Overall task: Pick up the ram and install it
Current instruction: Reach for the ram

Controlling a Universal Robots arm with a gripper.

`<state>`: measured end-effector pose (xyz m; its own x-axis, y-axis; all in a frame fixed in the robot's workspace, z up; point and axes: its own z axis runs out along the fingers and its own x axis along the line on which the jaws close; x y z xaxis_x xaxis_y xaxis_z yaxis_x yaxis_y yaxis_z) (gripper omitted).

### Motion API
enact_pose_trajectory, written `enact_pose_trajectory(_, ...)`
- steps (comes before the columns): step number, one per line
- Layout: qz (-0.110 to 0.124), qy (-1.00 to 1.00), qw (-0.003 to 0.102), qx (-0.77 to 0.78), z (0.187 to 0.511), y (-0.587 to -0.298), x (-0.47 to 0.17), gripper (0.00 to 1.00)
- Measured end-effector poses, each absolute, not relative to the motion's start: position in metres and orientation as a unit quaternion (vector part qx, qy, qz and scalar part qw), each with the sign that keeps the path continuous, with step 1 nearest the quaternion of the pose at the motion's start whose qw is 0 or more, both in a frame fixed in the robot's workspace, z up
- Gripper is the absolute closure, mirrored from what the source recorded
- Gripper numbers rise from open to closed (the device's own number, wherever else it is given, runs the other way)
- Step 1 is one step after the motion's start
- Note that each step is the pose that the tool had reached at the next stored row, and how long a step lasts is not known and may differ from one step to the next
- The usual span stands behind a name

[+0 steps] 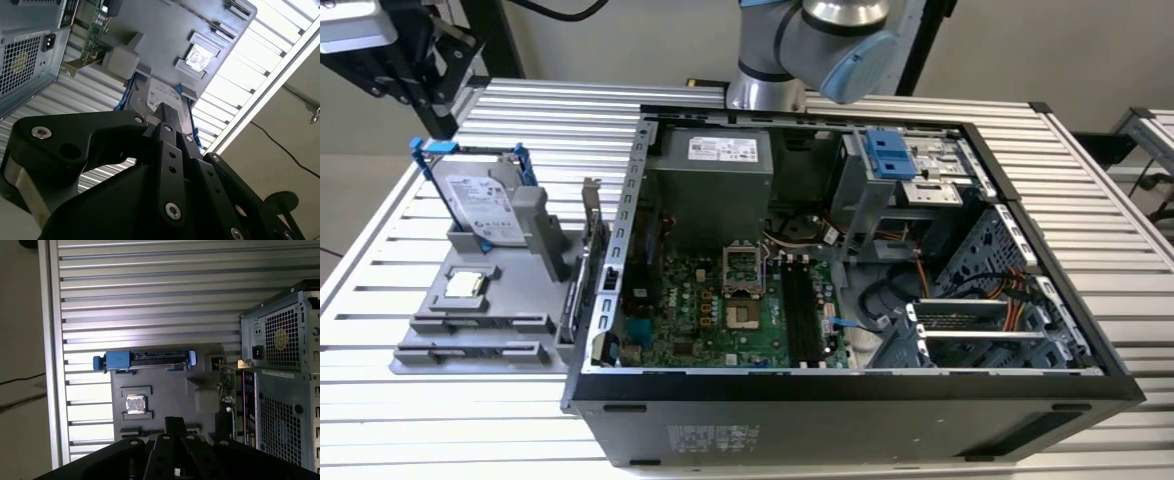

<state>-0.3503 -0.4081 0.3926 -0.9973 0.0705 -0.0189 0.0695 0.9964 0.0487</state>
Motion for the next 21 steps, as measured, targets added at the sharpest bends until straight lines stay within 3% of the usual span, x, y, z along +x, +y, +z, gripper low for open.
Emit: enact_pose_trajectory(21, 0.024, 0.999, 0.010, 0.035, 0.393, -0.423, -0.350, 1.00)
